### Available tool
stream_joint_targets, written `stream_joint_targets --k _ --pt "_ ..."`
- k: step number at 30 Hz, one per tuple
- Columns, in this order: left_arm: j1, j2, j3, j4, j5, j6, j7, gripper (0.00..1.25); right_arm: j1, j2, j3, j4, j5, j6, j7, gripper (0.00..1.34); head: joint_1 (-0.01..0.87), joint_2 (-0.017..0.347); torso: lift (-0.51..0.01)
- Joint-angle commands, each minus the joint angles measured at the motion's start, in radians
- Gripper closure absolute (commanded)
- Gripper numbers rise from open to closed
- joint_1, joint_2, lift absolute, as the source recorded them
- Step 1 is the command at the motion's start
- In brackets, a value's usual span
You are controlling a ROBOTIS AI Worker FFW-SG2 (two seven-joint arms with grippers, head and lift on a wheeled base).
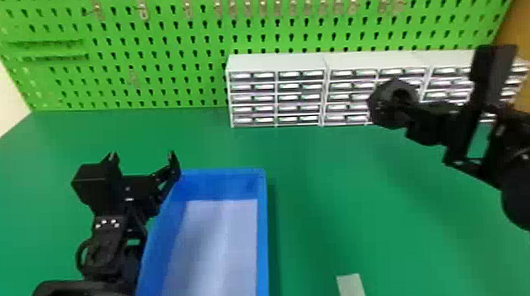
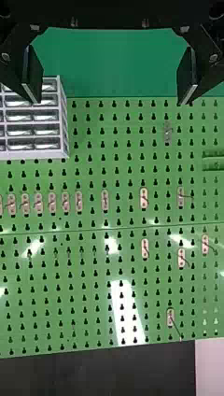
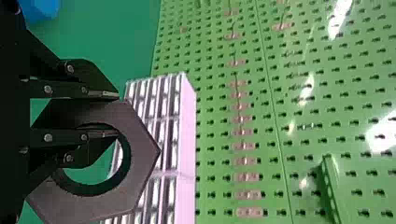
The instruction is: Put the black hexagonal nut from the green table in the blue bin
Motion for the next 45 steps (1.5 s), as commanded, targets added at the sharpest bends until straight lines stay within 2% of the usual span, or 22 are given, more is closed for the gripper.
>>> stream_joint_targets --k 1,17,25,35,45 --pt "-0.002 0.000 -0.003 0.002 0.000 0.000 0.000 0.18 -0.006 -0.007 0.067 -0.001 -0.050 0.001 -0.011 1.09 0.657 0.057 -0.095" --pt "-0.013 0.000 0.002 0.005 -0.002 -0.002 0.000 0.18 -0.034 -0.036 0.277 0.025 -0.159 0.001 -0.048 1.09 0.657 0.057 -0.095" --pt "-0.020 0.000 -0.001 0.011 -0.002 -0.008 0.000 0.18 -0.084 -0.087 0.414 0.075 -0.254 -0.004 -0.066 1.09 0.657 0.057 -0.095" --pt "-0.034 0.000 0.010 0.018 -0.003 -0.021 0.000 0.18 -0.114 -0.091 0.500 0.092 -0.302 -0.015 -0.083 1.09 0.657 0.057 -0.095" --pt "-0.045 0.000 0.008 0.025 -0.005 -0.028 0.000 0.18 -0.129 -0.094 0.549 0.117 -0.337 -0.022 -0.094 1.09 0.657 0.057 -0.095"
